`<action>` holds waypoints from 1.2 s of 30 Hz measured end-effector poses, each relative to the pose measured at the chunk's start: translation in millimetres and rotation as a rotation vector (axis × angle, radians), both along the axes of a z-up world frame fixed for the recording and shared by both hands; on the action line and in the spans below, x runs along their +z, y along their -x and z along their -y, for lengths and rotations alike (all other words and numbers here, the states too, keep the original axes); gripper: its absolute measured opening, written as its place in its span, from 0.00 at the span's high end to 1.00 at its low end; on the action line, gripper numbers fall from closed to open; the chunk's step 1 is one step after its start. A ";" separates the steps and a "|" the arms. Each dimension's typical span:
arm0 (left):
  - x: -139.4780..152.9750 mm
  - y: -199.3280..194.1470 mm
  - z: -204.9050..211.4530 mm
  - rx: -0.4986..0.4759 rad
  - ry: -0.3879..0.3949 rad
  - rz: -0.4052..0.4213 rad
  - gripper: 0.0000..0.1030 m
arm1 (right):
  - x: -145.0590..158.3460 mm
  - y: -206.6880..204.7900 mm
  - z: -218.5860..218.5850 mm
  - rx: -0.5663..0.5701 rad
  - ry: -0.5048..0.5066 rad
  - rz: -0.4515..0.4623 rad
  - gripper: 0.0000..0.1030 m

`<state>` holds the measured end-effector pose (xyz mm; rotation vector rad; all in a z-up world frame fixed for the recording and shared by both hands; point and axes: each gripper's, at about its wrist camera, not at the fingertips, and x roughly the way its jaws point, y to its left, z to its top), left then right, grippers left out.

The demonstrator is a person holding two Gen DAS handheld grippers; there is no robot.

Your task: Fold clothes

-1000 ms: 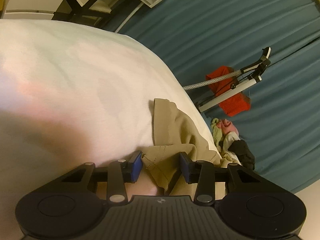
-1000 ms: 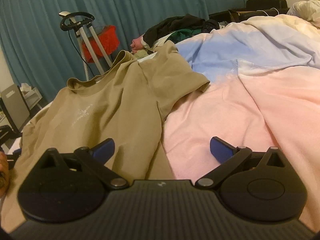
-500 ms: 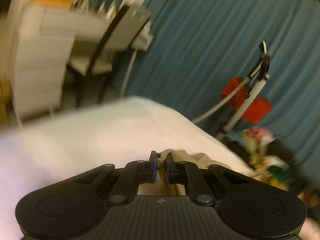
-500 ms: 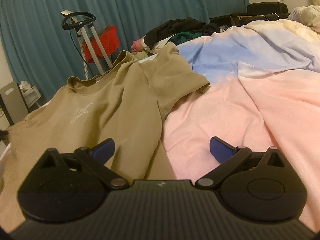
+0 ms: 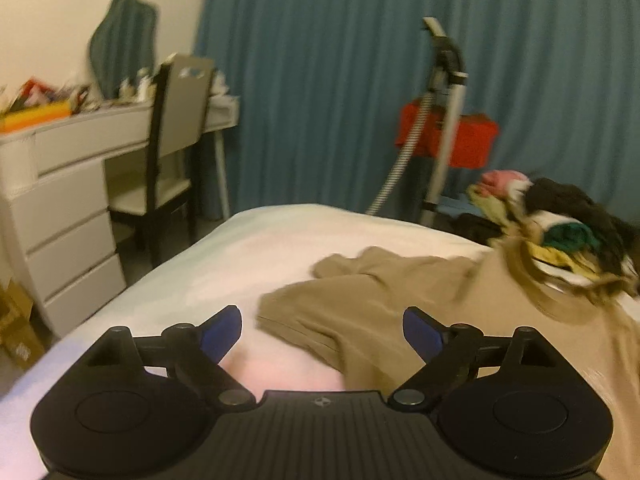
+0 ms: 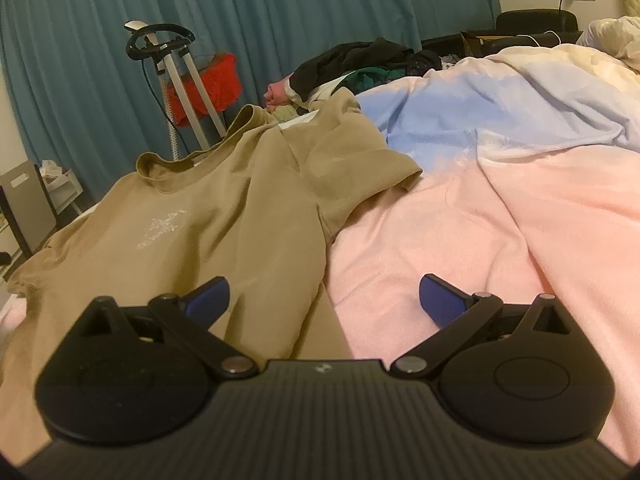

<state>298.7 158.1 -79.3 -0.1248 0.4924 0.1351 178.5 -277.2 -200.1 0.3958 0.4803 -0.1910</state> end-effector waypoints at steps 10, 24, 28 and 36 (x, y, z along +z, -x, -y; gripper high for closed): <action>50.6 88.0 73.6 -0.212 0.027 0.042 0.03 | 27.0 20.3 3.5 0.007 0.007 0.075 0.00; 33.0 154.3 123.2 -0.289 0.141 -0.049 0.02 | 14.2 -2.2 135.5 -0.092 -0.513 0.247 0.09; 12.4 149.1 142.4 -0.327 0.107 -0.075 0.02 | -10.5 -32.2 155.1 -0.091 -0.624 0.218 0.29; -22.8 122.9 162.9 -0.353 0.096 -0.140 0.02 | -26.7 -60.2 150.7 -0.097 -0.671 0.167 0.35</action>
